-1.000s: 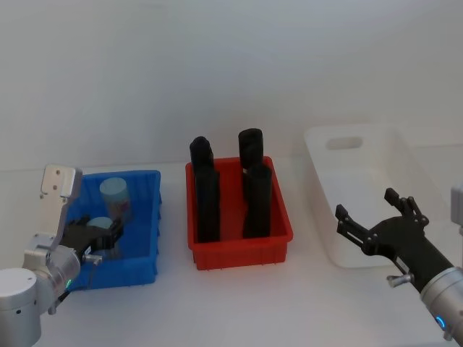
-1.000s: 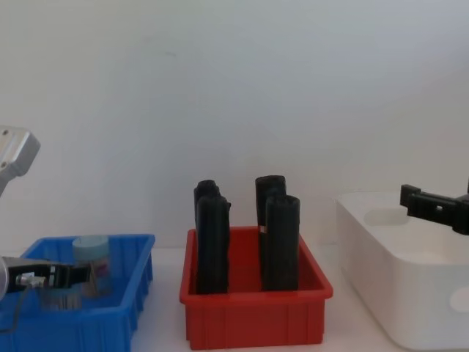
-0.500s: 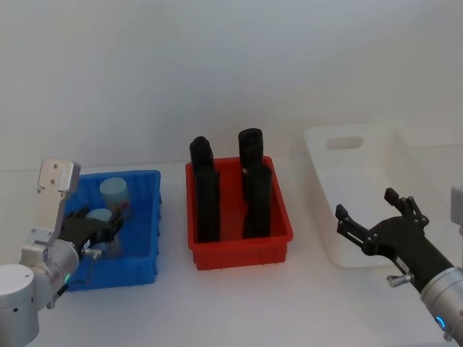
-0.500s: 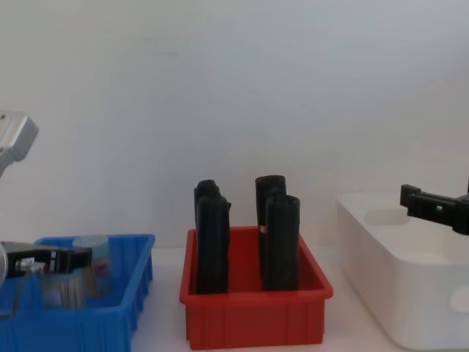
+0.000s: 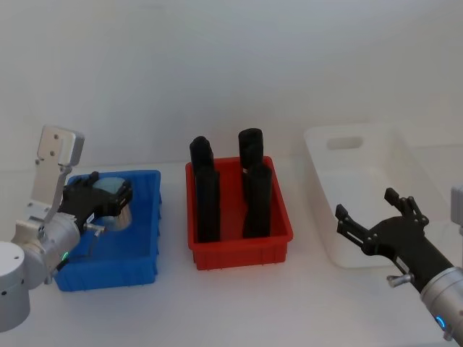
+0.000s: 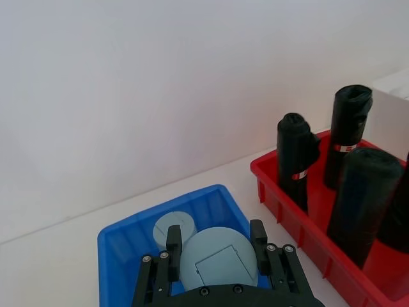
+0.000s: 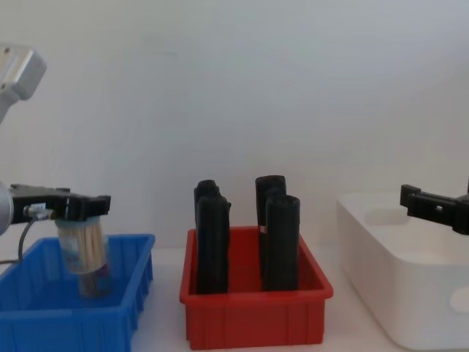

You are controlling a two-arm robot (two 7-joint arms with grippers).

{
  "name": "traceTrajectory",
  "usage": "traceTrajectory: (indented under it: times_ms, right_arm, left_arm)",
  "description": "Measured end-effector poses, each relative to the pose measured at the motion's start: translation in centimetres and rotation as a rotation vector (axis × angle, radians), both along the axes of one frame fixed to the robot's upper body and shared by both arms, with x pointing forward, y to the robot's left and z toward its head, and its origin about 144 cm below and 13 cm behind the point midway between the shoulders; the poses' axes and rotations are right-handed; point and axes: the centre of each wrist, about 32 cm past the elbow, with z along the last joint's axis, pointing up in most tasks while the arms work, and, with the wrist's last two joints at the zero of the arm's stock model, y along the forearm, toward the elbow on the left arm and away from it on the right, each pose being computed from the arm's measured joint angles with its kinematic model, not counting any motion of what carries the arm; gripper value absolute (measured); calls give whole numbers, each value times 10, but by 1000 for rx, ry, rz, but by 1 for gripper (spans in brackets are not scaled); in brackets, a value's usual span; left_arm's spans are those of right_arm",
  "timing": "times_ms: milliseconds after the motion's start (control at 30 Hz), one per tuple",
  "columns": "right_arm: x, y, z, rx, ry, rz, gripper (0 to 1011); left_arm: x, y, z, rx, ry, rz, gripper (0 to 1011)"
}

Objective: Pick the cotton swabs from the blue box and place them into the white box.

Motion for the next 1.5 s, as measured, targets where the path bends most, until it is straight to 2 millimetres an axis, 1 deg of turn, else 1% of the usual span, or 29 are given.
traceTrajectory:
  times_ms: [167,267,367,400,500,667,900,1100,1500]
  right_arm:
    - [0,0,0,0,0,0,1001]
    - [0,0,0,0,0,0,1001]
    - [0,0,0,0,0,0,1001]
    - [0,0,0,0,0,0,1001]
    - [0,0,0,0,0,0,1001]
    - [0,0,0,0,0,0,1001]
    - [0,0,0,0,0,0,1001]
    - [0,0,0,0,0,0,1001]
    - [0,0,0,0,0,0,1001]
  left_arm:
    - [-3,-3,18,17,-14,-58,656]
    - [-4,-4,25,24,-12,-86,656]
    - [-6,-7,37,36,-11,-129,656]
    - [-6,-7,37,36,-11,-129,657]
    - [-7,-10,49,47,-5,-181,656]
    - [-7,-16,63,61,7,-255,656]
    - [-7,-25,77,74,18,-344,656]
    - [-6,-37,89,82,28,-442,656]
    - [-5,-49,102,91,37,-527,656]
